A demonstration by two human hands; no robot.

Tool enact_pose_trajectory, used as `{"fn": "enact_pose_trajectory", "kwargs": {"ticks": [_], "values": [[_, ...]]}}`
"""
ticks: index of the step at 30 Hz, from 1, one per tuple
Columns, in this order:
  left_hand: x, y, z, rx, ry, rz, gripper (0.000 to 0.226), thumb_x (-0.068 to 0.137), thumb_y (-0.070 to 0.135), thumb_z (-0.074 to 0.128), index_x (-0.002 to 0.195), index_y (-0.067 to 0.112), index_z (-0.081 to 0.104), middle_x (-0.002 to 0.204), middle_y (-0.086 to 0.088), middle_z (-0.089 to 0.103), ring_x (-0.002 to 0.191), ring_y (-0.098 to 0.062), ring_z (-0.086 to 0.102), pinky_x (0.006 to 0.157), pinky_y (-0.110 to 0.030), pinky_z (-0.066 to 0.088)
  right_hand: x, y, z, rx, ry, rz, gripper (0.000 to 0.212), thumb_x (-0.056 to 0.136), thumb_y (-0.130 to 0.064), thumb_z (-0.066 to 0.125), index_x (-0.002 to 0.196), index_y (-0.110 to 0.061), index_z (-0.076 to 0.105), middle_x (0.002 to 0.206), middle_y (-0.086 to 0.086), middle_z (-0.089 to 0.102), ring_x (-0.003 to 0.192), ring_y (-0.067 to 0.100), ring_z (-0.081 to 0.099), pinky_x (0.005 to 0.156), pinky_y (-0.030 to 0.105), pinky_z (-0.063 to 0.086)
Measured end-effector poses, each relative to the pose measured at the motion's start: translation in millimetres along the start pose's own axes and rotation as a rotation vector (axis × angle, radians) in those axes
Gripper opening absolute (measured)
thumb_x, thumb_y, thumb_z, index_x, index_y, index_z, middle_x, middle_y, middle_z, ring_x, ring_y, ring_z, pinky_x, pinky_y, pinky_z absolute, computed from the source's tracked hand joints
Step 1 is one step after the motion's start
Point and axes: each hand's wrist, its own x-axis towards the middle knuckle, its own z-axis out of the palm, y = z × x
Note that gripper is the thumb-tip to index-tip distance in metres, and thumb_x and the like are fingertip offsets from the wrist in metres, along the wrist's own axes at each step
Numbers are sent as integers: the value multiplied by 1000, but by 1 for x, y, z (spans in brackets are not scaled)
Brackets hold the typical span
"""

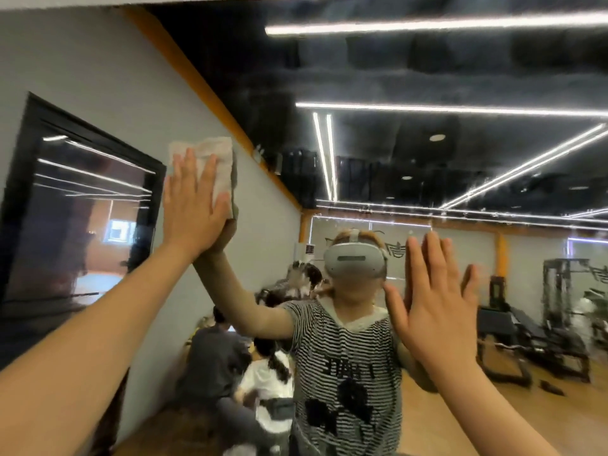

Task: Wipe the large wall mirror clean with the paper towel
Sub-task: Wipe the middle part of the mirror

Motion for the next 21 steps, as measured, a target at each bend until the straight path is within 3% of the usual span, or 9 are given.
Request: {"fn": "enact_pose_trajectory", "kwargs": {"ticks": [4, 6, 10, 14, 21], "values": [[-4, 31, 4, -36, 23, -178, 63, 101, 42, 23, 156, 19, 4, 161, -20, -1, 148, -36, -5, 119, -51, -1, -1, 1, 4, 5, -5, 9, 70, 95, -54, 29, 152, -13, 21, 160, 11, 18, 147, 28, 14, 115, 56, 9], [-5, 58, 6, -34, 29, -188, 63, 103, 39, 29, 156, 20, 2, 162, -18, -3, 149, -34, -5, 119, -50, -2, -1, 1, 5, 12, -4, 12, 70, 96, -54, 28, 152, -14, 22, 159, 12, 20, 146, 28, 15, 115, 56, 10], [-9, 84, 6, 18, -40, -16, 67, 99, 47, 21, 155, 21, -4, 162, -15, -9, 149, -32, -10, 117, -46, -8, -1, 2, 5, 17, -2, 5, 69, 96, -54, 28, 152, -14, 22, 159, 12, 21, 147, 28, 15, 116, 54, 9], [-3, 48, -2, 27, -125, 159, 71, 94, 49, 17, 155, 22, -6, 162, -12, -12, 149, -29, -12, 116, -42, -10, -1, 2, 3, 28, -10, 7, 68, 96, -53, 29, 152, -15, 23, 159, 12, 20, 147, 28, 14, 117, 53, 7], [0, 46, 0, -16, 9, -158, 63, 102, 41, 21, 156, 15, 3, 162, -17, -2, 149, -34, -3, 119, -49, -1, -2, 1, 6, 21, -6, 21, 69, 96, -53, 27, 153, -16, 17, 160, 10, 18, 148, 26, 13, 116, 57, 11]]}}
